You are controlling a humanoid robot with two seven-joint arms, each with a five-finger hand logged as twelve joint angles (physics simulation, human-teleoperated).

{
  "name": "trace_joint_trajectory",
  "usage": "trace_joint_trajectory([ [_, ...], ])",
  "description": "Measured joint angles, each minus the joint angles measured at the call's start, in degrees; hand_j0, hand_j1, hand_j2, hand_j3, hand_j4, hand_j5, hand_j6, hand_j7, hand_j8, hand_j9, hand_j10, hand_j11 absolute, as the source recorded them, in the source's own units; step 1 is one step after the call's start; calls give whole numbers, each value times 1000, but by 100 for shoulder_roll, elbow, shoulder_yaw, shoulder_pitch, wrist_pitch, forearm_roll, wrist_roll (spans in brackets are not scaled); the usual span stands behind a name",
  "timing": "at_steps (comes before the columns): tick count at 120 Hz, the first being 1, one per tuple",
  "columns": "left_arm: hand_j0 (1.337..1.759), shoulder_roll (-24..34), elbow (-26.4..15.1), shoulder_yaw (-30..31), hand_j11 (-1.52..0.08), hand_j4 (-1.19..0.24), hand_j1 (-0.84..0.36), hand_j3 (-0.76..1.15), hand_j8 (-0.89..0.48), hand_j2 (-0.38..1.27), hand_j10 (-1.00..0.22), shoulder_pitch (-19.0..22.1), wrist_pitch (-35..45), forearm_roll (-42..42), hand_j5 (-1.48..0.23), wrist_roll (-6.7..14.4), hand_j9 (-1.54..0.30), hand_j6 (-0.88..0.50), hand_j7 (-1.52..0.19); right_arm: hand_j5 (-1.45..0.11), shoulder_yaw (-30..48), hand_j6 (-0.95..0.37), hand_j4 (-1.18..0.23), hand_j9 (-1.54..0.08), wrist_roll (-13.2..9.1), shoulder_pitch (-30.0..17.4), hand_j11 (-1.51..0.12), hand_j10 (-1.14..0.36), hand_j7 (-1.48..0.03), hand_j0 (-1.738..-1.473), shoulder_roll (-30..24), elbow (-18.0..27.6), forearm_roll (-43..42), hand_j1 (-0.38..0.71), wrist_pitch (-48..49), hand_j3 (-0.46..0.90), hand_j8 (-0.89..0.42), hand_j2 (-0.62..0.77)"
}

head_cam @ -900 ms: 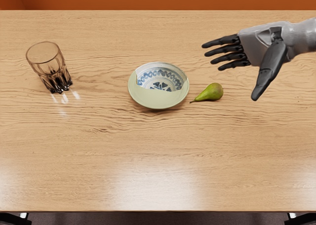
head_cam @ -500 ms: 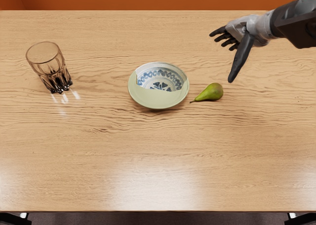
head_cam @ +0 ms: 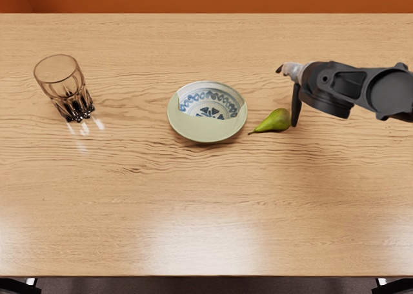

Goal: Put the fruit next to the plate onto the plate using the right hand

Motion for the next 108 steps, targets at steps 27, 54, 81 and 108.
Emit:
trace_joint_trajectory([
  [27, 1658, 0, 0, 0, 0, 0, 349, 0, 0, 0, 0, 0, 0, 0, 0, 0, 0, 0, 0, -162, -15, -128, -127, -162, 0, -343, -162, -126, -162, -1658, 194, 120, -179, -201, -383, 0, -127, -24],
  [54, 1658, 0, 0, 0, 0, 0, 349, 0, 0, 0, 0, 0, 0, 1, 0, 0, 0, 0, 0, -236, -9, -185, -183, -235, 0, -466, -235, -183, -235, -1658, 217, 176, -233, -133, -725, 0, -184, -35],
  [81, 1658, 0, 0, 0, 0, 0, 349, 0, 0, 0, 0, 0, 0, 1, 0, 0, 0, 0, 0, -297, -22, -231, -230, -297, 0, -607, -297, -230, -296, -1658, 227, 182, -289, -77, -924, 0, -231, -44],
  [108, 1658, 0, 0, 0, 0, 0, 349, 0, 0, 0, 0, 0, 0, 0, 0, 0, 0, 0, 0, -317, -14, -247, -246, -317, 0, -702, -317, -245, -317, -1658, 214, 183, -330, -58, -1058, 0, -246, -47],
])
